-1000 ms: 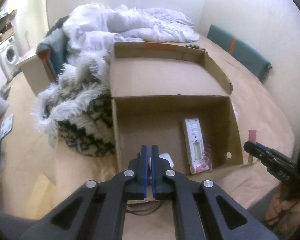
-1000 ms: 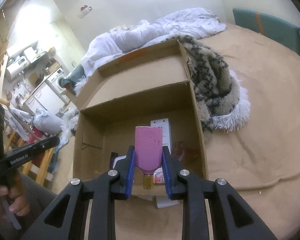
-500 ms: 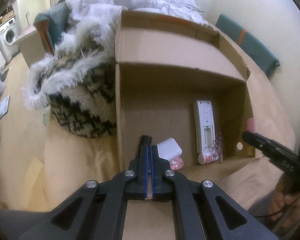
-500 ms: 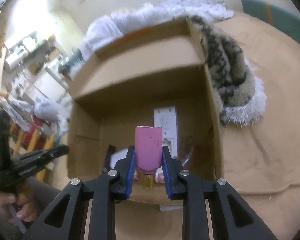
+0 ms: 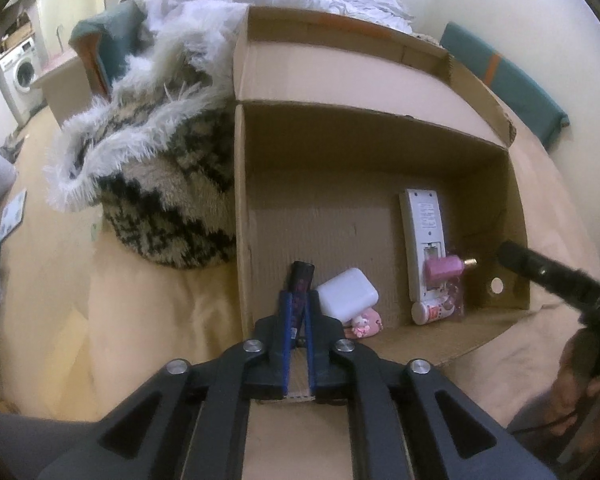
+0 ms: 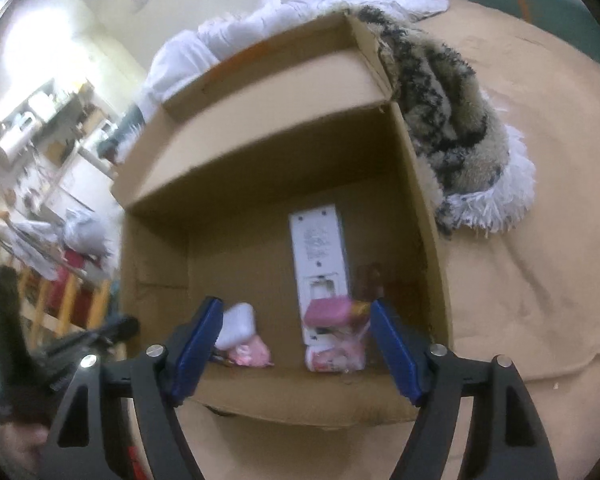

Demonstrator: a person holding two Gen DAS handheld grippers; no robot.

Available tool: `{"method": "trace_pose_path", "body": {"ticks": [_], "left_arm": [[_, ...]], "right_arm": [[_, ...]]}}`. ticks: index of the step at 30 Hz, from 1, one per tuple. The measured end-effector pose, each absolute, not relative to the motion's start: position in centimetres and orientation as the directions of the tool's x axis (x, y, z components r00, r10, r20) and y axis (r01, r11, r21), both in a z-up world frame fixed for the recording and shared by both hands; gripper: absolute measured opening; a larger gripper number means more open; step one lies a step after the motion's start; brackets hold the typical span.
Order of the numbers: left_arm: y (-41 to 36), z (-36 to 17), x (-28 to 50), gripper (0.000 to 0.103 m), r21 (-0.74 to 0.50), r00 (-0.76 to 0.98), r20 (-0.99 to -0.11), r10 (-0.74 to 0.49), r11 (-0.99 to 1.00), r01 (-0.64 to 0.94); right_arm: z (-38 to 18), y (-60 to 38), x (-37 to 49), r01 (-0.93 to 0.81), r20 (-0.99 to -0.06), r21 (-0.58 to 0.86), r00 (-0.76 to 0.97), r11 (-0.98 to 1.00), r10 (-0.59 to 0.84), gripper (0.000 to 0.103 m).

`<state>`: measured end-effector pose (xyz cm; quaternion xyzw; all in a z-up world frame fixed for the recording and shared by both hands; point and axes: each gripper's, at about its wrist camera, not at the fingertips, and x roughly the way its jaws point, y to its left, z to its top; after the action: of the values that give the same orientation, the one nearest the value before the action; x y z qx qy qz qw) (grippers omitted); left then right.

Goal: Organize rigid objects
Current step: 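Carry lip-gloss tube and battery into the box and open both tools, then withdraw both tools from the box toward the remaining items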

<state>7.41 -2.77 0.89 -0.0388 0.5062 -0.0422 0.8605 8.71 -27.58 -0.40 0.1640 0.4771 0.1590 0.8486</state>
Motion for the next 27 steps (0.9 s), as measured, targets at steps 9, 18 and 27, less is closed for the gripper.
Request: {"method": "trace_pose_path", "body": {"ticks": [9, 18, 27], "left_arm": [[-2.7, 1.8, 6.9, 0.058, -0.130, 0.505, -0.852, -0.136, 0.990, 0.047], [-2.1, 2.5, 4.7, 0.081, -0.135, 0.541, -0.830, -0.136, 0.990, 0.041], [-0.7, 1.4, 2.1, 0.081, -0.110, 0.526, -0.846, -0.084, 0.994, -0.018]], "right_arm": [[-0.5, -27.7, 8.9, -0.093, -0.757, 0.446, 0.491, 0.890, 0.430, 0.100], [0.1, -28.5, 7.5, -0.069, -0.744, 0.456, 0.518, 0.887, 0.422, 0.100], [1.1, -28.2, 5.4, -0.093, -0.745, 0.432, 0.523, 0.897, 0.413, 0.100]]}}
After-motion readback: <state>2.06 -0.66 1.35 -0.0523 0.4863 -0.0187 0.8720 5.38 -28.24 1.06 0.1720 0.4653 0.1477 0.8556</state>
